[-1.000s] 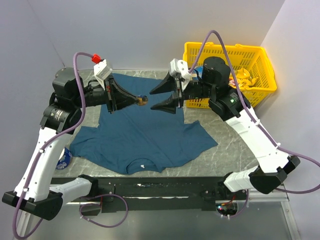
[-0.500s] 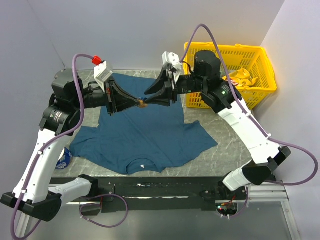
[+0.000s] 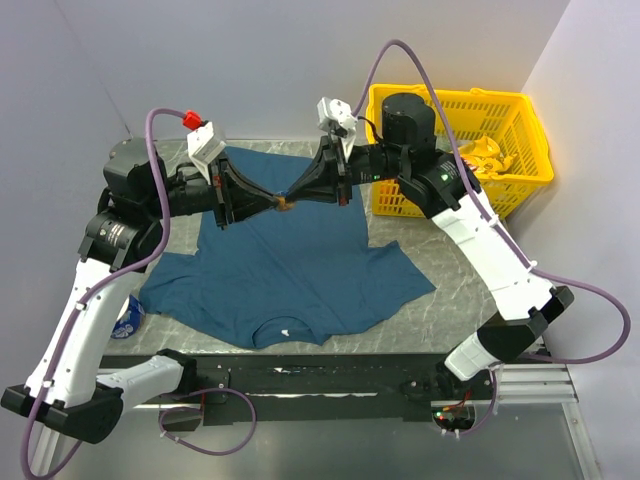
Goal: Pin the brooch onto the clothing
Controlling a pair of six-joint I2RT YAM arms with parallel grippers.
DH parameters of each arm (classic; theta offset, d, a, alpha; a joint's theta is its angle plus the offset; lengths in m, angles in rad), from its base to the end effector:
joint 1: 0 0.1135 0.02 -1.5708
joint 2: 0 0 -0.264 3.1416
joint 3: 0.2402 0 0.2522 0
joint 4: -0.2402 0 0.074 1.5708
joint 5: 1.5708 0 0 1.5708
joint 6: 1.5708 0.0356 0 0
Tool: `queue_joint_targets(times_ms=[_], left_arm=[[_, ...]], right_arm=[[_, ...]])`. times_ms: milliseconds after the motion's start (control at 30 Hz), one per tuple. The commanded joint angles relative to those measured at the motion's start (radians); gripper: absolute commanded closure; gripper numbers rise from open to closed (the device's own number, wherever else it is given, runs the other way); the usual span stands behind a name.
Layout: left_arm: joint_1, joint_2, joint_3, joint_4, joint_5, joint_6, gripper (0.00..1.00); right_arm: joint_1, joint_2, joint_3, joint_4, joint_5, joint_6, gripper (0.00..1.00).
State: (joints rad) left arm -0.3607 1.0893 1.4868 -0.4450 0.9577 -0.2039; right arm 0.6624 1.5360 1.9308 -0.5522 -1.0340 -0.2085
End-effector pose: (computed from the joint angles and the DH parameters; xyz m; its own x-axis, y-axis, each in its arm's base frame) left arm 0.1719 -0.0960 0.4931 -0.2394 -0.0342 -0.9703 0.9384 0.2483 -0.2403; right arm 0.2216 0.2117 0.5125 0.0827 -0.0697 -0.9941 -0.9880 -0.1361 -0.0726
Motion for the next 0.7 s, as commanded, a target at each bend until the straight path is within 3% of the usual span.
queue_joint_targets(times_ms=[0, 133, 233, 367, 667], left_arm=[[-0.012, -0.016, 0.015, 0.029, -0.057, 0.001, 0.89], [-0.012, -0.023, 0.035, 0.022, -0.168, -0.008, 0.39], [-0.011, -0.025, 0.035, 0.026, -0.203, -0.022, 0.26], [-0.011, 0.004, 0.032, 0.019, -0.221, -0.048, 0.22], [0.019, 0.009, 0.001, -0.008, -0.447, -0.072, 0.19]], right_arm=[[0.013, 0.009, 0.045, -0.012, 0.032, -0.011, 1.00], [0.011, -0.022, -0.007, 0.064, 0.135, 0.050, 1.00], [0.003, -0.054, -0.065, 0.136, 0.207, 0.131, 1.00], [-0.007, -0.077, -0.110, 0.238, 0.262, 0.207, 1.00], [-0.007, -0.024, -0.113, 0.204, 0.379, 0.386, 1.00]])
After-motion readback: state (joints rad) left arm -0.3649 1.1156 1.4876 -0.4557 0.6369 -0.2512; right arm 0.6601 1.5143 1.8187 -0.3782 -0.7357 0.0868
